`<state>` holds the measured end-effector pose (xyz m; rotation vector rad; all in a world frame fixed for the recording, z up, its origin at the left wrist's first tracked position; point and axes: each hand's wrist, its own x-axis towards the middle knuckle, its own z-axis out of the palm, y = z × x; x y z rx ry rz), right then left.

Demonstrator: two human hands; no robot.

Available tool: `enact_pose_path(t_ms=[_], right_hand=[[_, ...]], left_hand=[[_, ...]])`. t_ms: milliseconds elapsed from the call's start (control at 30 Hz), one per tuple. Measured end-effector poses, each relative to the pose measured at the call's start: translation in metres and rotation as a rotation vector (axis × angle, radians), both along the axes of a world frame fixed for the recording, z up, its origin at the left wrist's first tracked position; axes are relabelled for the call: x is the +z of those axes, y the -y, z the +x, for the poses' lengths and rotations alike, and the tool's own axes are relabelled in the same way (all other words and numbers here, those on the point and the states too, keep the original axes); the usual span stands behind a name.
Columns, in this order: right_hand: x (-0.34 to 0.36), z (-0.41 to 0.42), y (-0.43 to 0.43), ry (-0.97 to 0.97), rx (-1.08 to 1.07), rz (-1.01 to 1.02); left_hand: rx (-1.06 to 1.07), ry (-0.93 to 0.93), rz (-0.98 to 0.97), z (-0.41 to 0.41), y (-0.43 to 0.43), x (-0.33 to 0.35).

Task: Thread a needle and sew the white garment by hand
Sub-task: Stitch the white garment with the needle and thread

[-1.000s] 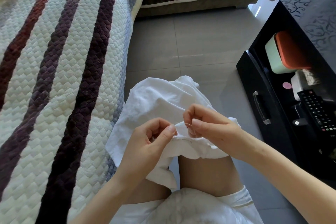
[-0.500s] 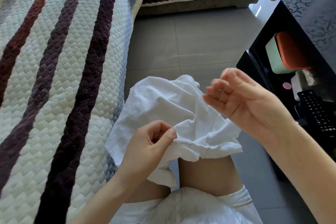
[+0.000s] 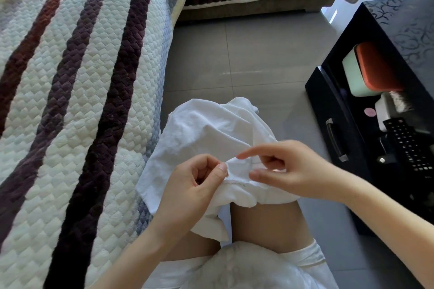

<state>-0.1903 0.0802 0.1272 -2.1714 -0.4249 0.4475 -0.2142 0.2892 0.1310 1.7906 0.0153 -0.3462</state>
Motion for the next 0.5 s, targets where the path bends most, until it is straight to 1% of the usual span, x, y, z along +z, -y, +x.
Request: enact_pose_path(t_ms=[67, 133, 200, 233, 300, 367, 433, 500], right_hand=[[-0.004, -0.004, -0.008, 0.024, 0.027, -0.072], [-0.005, -0.006, -0.014, 0.048, 0.019, -0.102], [-0.005, -0.005, -0.015, 0.040, -0.006, -0.070], [-0.004, -0.004, -0.015, 0.014, -0.018, -0.011], [0.002, -0.001, -0.010, -0.054, -0.051, 0.175], [0.013, 0.004, -0.003, -0.077, -0.085, 0.327], [0.024, 0.008, 0.005, -0.090, -0.139, 0.413], [0.032, 0.012, 0.010, -0.100, -0.175, 0.457]], left_hand=[[-0.004, 0.002, 0.007, 0.000, 0.000, 0.000], [-0.006, -0.001, 0.002, 0.001, 0.000, 0.000], [-0.011, 0.005, 0.007, 0.001, -0.001, 0.001], [-0.011, 0.009, 0.008, 0.001, -0.001, 0.001], [-0.001, 0.005, 0.004, 0.001, -0.002, 0.001], [-0.001, -0.002, 0.001, 0.001, -0.003, 0.001], [-0.015, -0.008, 0.000, 0.001, -0.003, 0.002], [-0.023, -0.016, -0.012, 0.001, -0.003, 0.002]])
